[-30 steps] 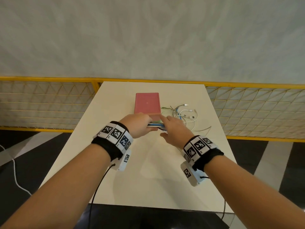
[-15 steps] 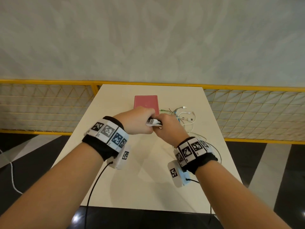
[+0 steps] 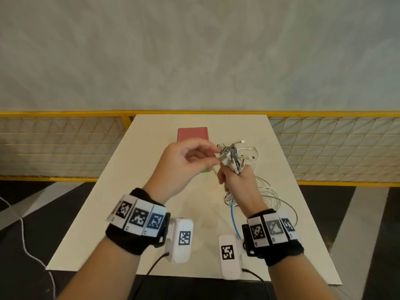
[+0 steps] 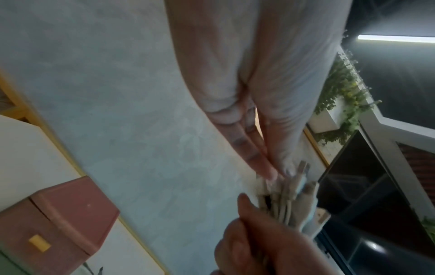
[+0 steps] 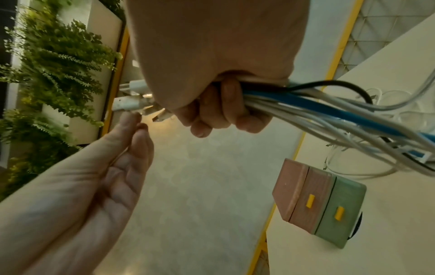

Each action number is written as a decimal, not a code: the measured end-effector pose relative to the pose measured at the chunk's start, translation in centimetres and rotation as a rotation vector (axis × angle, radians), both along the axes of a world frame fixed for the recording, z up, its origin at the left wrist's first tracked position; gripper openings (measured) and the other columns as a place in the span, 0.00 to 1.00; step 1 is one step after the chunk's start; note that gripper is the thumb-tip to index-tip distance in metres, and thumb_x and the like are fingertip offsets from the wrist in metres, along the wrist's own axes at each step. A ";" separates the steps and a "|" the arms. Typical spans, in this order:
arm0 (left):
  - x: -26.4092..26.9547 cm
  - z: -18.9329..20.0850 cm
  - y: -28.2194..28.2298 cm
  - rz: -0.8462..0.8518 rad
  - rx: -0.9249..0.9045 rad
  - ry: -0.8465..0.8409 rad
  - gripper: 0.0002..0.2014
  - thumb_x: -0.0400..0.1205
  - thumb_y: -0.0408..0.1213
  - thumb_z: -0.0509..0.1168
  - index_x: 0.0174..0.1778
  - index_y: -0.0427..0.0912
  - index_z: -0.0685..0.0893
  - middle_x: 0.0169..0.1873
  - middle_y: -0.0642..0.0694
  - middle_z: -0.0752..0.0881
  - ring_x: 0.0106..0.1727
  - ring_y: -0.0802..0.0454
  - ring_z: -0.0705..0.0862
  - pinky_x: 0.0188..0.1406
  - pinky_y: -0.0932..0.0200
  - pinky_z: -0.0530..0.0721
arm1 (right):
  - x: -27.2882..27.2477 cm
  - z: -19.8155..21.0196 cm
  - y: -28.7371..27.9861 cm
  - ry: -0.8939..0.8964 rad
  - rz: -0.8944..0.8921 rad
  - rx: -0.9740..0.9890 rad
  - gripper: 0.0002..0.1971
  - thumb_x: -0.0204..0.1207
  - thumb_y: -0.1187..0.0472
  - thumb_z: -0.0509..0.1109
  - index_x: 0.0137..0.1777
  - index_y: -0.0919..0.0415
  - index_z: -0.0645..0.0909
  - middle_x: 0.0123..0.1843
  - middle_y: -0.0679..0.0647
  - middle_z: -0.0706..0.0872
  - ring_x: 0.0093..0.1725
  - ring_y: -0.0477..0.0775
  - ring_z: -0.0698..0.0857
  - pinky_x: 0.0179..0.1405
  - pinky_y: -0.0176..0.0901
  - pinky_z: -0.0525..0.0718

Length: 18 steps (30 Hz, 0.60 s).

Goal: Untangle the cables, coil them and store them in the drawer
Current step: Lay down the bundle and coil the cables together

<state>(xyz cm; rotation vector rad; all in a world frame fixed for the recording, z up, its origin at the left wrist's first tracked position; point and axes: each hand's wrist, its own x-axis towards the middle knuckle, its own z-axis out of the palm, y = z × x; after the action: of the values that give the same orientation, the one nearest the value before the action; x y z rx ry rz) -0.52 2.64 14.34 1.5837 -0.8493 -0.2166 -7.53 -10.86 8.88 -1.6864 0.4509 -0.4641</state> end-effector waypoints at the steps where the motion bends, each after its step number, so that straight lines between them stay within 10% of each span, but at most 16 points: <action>1: -0.2 -0.2 -0.3 0.008 -0.013 -0.004 0.07 0.74 0.24 0.75 0.47 0.33 0.90 0.39 0.37 0.89 0.37 0.55 0.87 0.40 0.68 0.84 | -0.2 0.0 0.1 0.001 0.009 -0.011 0.20 0.76 0.66 0.63 0.21 0.66 0.75 0.25 0.63 0.72 0.26 0.55 0.70 0.30 0.46 0.67; 6: -0.6 0.6 -0.7 -0.037 0.042 -0.203 0.07 0.78 0.25 0.72 0.48 0.38 0.91 0.43 0.51 0.88 0.44 0.56 0.88 0.47 0.64 0.86 | -0.7 0.0 0.7 0.028 0.038 -0.020 0.17 0.70 0.57 0.62 0.20 0.57 0.78 0.24 0.60 0.73 0.27 0.54 0.71 0.31 0.46 0.70; 12: -1.6 0.6 -2.1 -0.096 0.000 -0.135 0.09 0.72 0.31 0.79 0.42 0.34 0.86 0.39 0.39 0.84 0.34 0.51 0.84 0.35 0.54 0.85 | -0.6 0.5 0.7 -0.073 0.033 -0.044 0.16 0.70 0.68 0.61 0.24 0.52 0.79 0.20 0.42 0.82 0.22 0.40 0.76 0.26 0.33 0.74; 18: -1.0 0.8 -2.8 0.069 0.038 -0.386 0.14 0.79 0.43 0.72 0.58 0.41 0.86 0.52 0.50 0.80 0.57 0.55 0.80 0.59 0.63 0.76 | -0.9 0.5 0.5 -0.103 0.023 -0.032 0.22 0.79 0.68 0.64 0.23 0.50 0.78 0.18 0.43 0.76 0.21 0.42 0.71 0.26 0.37 0.70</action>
<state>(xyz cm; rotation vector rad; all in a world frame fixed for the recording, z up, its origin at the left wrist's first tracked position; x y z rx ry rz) -1.50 -0.18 15.13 1.7154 -1.0880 0.1290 -8.42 -10.32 9.39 -1.6887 0.3502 -0.5406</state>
